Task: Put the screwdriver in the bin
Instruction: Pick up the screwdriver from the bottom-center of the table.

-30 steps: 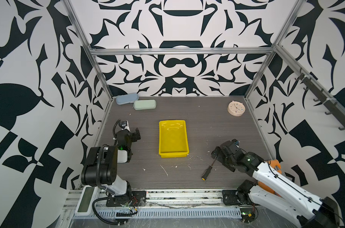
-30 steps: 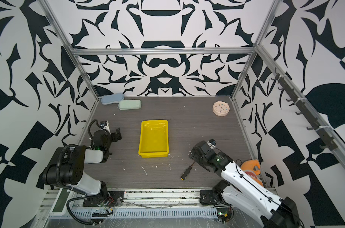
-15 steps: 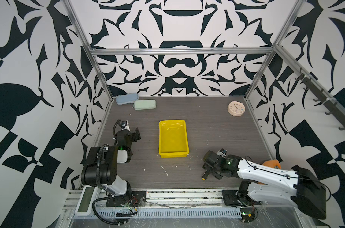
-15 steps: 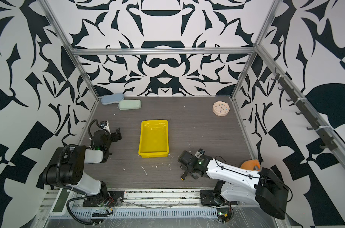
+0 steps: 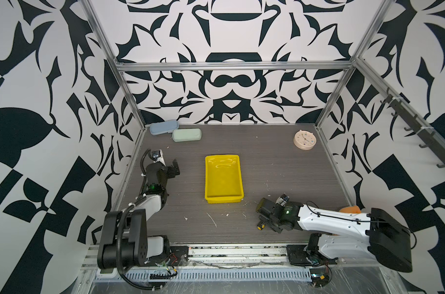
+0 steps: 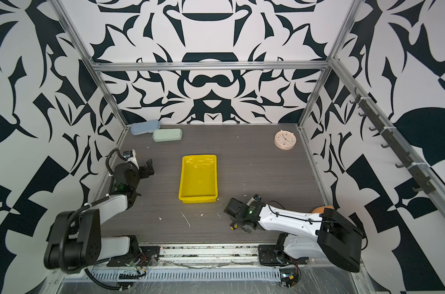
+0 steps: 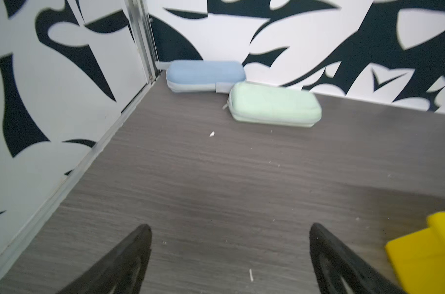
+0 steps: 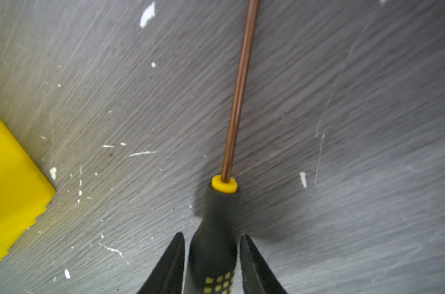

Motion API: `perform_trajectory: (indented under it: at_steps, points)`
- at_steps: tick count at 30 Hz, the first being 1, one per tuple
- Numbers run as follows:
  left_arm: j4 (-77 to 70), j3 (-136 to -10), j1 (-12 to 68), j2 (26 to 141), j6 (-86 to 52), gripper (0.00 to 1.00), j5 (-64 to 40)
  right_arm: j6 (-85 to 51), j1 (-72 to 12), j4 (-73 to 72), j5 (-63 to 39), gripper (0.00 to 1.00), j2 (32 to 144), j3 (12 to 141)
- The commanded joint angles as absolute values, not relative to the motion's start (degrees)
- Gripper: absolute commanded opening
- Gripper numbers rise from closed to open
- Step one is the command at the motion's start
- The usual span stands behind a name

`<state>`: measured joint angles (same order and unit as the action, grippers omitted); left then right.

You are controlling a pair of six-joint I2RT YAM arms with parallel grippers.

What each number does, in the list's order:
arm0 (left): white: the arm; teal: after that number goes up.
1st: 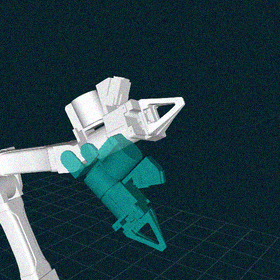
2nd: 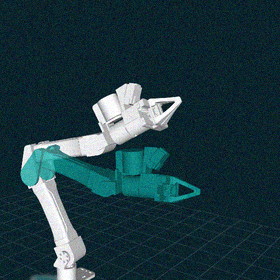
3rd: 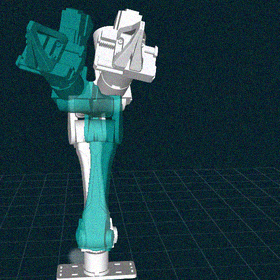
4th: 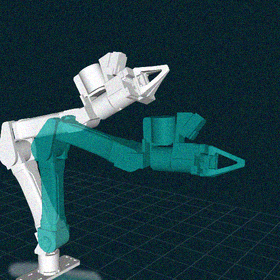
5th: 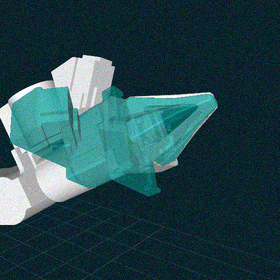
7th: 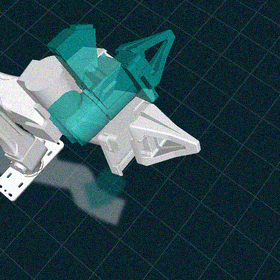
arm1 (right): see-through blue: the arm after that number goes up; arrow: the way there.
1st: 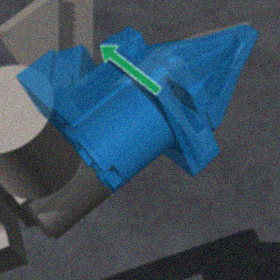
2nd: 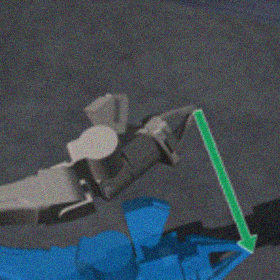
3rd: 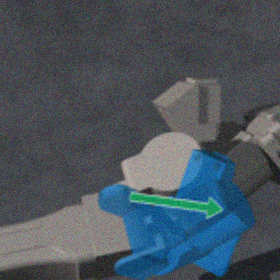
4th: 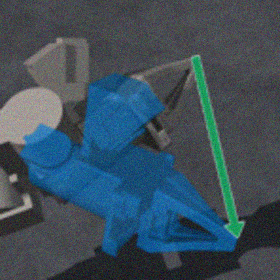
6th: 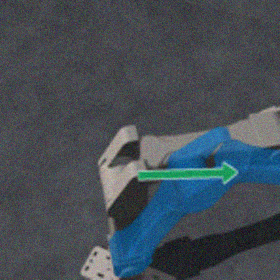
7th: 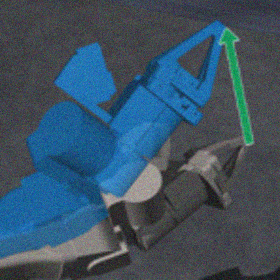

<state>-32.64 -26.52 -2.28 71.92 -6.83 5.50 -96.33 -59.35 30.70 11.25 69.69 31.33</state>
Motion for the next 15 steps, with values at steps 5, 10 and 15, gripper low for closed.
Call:
perform_trajectory:
  at_steps: [5,10,15]
  points:
    - [-5.88,-34.44,-2.10,62.34,-21.28,0.99,-4.93,-97.07,-59.60,29.34,12.50,0.41,73.78,31.62]
    - [-5.63,-35.62,-2.11,65.08,-20.33,0.99,-14.42,-96.75,-59.68,30.89,13.90,0.28,74.50,33.56]
    - [-3.49,-39.45,-2.10,71.59,-20.04,0.99,-19.36,-95.06,-59.68,38.99,21.30,0.25,71.38,39.13]
